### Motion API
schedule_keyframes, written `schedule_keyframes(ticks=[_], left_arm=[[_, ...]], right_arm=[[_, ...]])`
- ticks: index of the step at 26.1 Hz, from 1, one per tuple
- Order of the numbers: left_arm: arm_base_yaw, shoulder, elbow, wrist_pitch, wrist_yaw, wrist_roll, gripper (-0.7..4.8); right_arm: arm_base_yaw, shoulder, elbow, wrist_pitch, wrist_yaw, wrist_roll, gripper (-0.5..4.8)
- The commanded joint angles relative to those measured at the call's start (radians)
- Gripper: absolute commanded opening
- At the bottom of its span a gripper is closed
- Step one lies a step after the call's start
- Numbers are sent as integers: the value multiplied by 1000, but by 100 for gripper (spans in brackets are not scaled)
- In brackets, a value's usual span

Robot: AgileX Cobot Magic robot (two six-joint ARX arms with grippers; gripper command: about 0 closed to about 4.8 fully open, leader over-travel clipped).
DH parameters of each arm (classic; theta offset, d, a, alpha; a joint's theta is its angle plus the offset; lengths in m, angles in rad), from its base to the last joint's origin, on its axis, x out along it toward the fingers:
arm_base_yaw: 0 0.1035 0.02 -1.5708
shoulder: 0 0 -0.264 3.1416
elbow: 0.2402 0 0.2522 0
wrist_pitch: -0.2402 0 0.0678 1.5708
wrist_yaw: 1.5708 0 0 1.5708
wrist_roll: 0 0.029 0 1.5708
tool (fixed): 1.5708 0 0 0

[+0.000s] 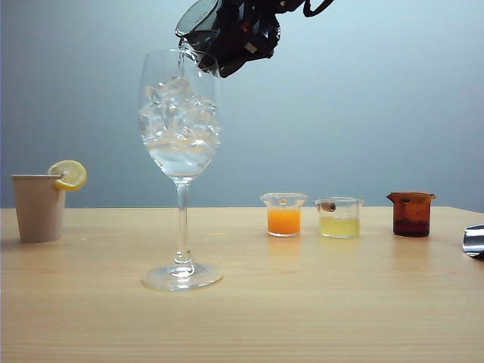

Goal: Pick up the first measuring cup from the left, pour the coconut rum inside into the goblet, and finally put the measuring cup back in its original place.

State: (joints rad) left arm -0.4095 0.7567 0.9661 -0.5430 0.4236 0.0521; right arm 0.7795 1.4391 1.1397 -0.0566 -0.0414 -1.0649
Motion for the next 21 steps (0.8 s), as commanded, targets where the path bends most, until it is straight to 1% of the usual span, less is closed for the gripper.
schedule_keyframes(ticks=[1, 21], left_arm=[[2, -2, 5, 5, 7, 1, -6], [2, -2, 5, 5, 7, 1, -6]], right_arm=[[2, -8, 6, 39, 21, -14, 89], [2, -8, 6, 40, 21, -96, 89]])
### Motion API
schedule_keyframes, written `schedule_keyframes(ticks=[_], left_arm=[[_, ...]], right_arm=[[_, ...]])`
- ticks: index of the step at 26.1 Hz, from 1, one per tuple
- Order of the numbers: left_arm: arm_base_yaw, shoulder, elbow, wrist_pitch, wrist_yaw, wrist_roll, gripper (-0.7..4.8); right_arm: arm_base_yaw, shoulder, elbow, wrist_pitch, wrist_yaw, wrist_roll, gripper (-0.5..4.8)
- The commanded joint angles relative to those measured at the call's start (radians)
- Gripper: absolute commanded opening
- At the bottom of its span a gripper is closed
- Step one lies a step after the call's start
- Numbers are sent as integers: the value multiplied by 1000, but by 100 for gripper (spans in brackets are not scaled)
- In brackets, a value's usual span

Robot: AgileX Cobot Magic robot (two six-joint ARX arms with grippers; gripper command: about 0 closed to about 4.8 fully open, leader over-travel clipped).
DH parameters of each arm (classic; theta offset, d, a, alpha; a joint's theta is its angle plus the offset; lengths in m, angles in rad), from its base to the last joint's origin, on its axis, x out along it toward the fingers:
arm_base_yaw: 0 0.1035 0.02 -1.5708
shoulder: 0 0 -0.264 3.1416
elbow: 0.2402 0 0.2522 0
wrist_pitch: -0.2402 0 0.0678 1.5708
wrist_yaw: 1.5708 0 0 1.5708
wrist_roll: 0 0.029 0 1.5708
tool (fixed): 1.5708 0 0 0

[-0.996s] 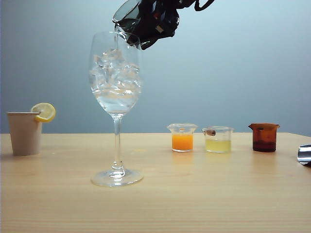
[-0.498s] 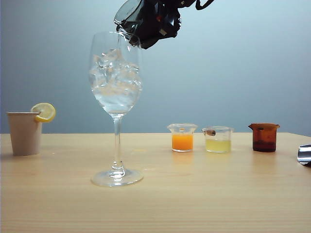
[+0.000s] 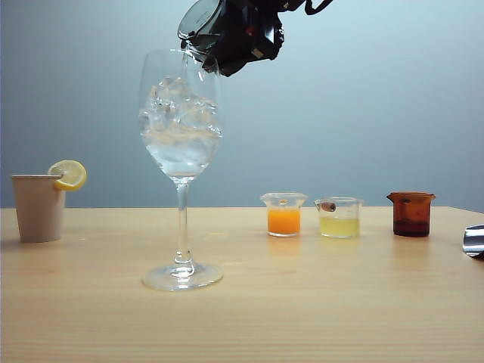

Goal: Pick up the first measuring cup from the left, pour the coconut rum inside into the goblet, and finally put the measuring cup back in its original place.

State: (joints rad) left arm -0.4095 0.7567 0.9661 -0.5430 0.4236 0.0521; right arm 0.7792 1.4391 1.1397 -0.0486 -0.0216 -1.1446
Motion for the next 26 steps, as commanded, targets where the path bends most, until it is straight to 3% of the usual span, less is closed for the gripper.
schedule_keyframes(ticks=[1, 26], left_arm=[[2, -2, 5, 5, 7, 1, -6], [2, -2, 4, 5, 7, 1, -6]], right_arm=[[2, -8, 6, 32, 1, -16, 89], [14, -7, 6, 63, 4, -118, 84]])
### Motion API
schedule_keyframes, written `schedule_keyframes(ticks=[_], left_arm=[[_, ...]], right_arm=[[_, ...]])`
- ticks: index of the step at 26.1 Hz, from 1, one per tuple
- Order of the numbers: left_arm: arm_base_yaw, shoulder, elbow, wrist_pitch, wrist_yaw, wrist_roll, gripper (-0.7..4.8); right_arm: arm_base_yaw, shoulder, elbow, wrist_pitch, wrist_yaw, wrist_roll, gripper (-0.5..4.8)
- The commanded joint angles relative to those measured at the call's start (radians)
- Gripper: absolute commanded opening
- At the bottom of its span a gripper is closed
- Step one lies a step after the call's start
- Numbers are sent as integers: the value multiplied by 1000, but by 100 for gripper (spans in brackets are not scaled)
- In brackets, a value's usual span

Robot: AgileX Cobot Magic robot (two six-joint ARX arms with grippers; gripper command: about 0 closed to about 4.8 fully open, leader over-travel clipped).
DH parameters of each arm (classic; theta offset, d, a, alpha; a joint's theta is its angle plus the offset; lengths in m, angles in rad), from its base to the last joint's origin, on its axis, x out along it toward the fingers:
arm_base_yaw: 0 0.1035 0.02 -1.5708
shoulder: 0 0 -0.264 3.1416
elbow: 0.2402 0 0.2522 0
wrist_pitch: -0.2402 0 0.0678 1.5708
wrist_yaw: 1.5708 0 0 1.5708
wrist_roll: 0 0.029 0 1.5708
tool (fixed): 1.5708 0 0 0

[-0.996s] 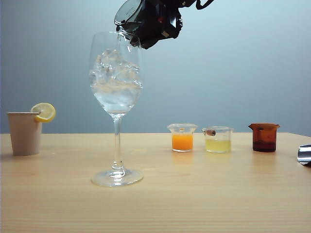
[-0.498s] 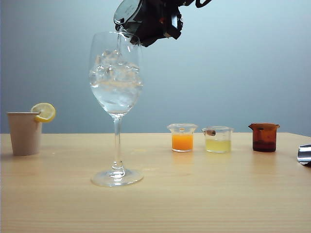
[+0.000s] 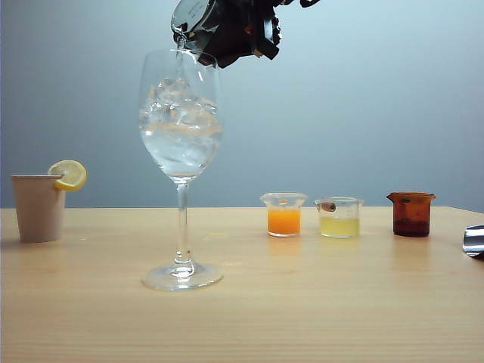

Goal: Pick up the first measuring cup from the left, pour the coconut rum inside into the goblet, and finally put the measuring cup back in its original place.

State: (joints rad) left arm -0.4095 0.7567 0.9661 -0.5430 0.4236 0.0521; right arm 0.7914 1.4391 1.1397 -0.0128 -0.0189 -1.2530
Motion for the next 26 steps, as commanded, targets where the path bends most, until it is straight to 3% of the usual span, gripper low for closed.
schedule_keyframes(ticks=[1, 26], left_arm=[[2, -2, 4, 5, 7, 1, -6], [2, -2, 4, -2, 7, 2, -6]], right_arm=[[2, -8, 6, 27, 2, -14, 84], [3, -8, 6, 42, 2, -177, 82]])
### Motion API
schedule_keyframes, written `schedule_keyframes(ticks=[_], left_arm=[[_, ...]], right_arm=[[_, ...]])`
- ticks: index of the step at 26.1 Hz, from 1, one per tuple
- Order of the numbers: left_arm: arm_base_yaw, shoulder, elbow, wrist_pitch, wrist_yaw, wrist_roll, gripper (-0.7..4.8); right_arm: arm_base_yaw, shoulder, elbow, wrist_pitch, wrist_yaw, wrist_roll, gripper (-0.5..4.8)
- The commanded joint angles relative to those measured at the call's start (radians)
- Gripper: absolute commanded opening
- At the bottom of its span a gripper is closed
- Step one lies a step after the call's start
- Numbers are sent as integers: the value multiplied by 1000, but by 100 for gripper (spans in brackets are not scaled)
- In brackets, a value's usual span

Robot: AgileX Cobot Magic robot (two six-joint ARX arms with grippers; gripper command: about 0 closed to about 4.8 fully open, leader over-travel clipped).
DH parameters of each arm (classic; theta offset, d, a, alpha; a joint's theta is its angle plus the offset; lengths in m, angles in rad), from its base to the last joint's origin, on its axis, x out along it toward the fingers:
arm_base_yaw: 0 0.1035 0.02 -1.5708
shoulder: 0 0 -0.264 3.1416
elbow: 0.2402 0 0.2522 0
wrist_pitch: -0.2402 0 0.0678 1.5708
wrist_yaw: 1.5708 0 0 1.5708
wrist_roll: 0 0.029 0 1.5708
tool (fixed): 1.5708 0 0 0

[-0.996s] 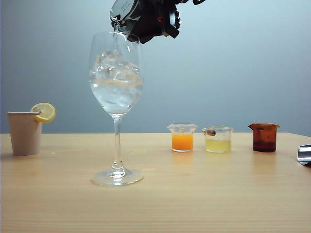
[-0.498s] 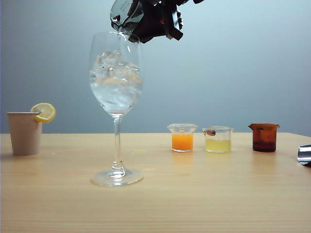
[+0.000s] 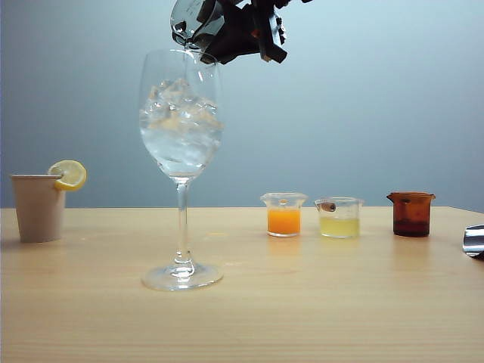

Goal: Pick up the first measuring cup from the left, pour the coconut rum inside into the goblet, and finally put the measuring cup back in its original place.

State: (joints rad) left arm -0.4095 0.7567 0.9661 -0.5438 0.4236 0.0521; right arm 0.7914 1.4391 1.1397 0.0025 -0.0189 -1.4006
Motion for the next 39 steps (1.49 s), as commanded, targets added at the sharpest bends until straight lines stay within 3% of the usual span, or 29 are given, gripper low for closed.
schedule_keyframes(ticks=[1, 39], left_arm=[[2, -2, 4, -1, 7, 8, -6], [2, -2, 5, -2, 52, 27, -6]], right_arm=[[3, -8, 6, 27, 2, -37, 80], [27, -6, 6, 48, 50, -160, 72]])
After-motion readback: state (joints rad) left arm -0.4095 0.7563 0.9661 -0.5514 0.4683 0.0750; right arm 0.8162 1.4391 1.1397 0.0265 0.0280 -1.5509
